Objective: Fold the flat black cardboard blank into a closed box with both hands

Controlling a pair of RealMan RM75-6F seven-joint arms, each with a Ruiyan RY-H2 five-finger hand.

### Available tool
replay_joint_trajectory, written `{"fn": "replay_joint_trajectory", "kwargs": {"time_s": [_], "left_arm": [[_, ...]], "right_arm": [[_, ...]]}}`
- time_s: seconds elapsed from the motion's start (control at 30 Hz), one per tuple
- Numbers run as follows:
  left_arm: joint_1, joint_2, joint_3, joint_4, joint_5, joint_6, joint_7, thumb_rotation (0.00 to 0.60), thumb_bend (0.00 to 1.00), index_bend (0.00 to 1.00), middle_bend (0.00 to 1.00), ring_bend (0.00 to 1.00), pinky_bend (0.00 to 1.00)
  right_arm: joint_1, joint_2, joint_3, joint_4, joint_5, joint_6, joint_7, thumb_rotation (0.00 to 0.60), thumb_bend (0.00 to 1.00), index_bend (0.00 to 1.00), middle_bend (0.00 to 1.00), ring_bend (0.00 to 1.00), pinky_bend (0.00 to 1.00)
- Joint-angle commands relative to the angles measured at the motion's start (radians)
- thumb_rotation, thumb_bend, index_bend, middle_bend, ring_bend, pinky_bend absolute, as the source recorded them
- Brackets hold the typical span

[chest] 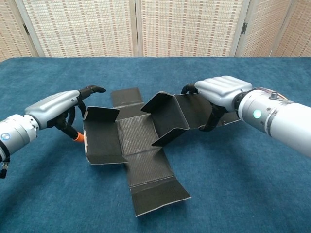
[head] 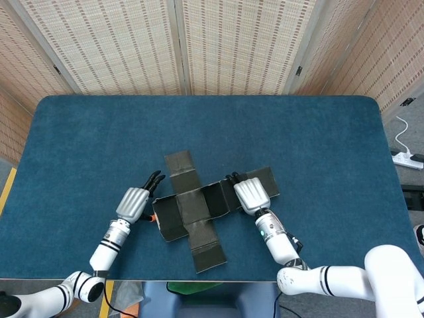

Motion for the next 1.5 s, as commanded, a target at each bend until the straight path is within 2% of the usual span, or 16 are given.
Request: {"fn": "replay_joint_trajectory", "kwargs": {"time_s": [0.03, 0.3, 0.43, 0.77, 0.87, 1.03, 1.5], "left_arm": [[-0.008, 0.021, 0.003, -0.044, 0.034, 0.021, -0.104, 0.6, 0.18, 0.0, 0.0, 0.46, 0.65], [-0.048, 0.123, 0.044, -0.144, 0.1, -0.036, -0.299, 0.6, 0.18, 0.0, 0.0, 0.44, 0.65], [-0.076, 0.155, 0.068, -0.163, 0.12, -0.082, -0.323, 0.6, 0.18, 0.0, 0.0, 0.42, 0.65], [-0.14, 0.179, 0.089, -0.171, 0.116, -0.187, -0.422, 0.6, 0.18, 0.0, 0.0, 0.4, 0.67], [-0.158, 0.19, 0.102, -0.173, 0.117, -0.225, -0.478, 0.6, 0.18, 0.0, 0.0, 0.4, 0.67], [-0.197, 0.203, 0.13, -0.169, 0.153, -0.27, -0.659, 0.6, 0.18, 0.0, 0.0, 0.39, 0.66], [-0.265, 0.171, 0.211, -0.074, 0.235, -0.273, -1.064, 0.6, 0.18, 0.01, 0.0, 0.39, 0.63]], "right_arm": [[0.008, 0.018, -0.005, -0.011, -0.024, -0.022, -0.008, 0.6, 0.25, 0.46, 0.45, 0.79, 1.0], [0.051, 0.089, -0.031, -0.051, -0.144, -0.074, -0.062, 0.6, 0.25, 0.46, 0.45, 0.79, 1.0], [0.076, 0.114, -0.045, -0.052, -0.197, -0.115, -0.075, 0.6, 0.26, 0.46, 0.45, 0.79, 1.0], [0.137, 0.158, -0.063, -0.031, -0.347, -0.215, -0.043, 0.6, 0.26, 0.46, 0.46, 0.8, 1.0], [0.155, 0.17, -0.069, -0.018, -0.396, -0.248, -0.021, 0.6, 0.26, 0.46, 0.46, 0.8, 1.0], [0.175, 0.171, -0.073, 0.021, -0.496, -0.27, 0.052, 0.6, 0.27, 0.46, 0.46, 0.8, 1.0], [0.244, 0.132, -0.075, 0.186, -0.731, -0.298, 0.31, 0.6, 0.28, 0.46, 0.45, 0.8, 1.0]]}}
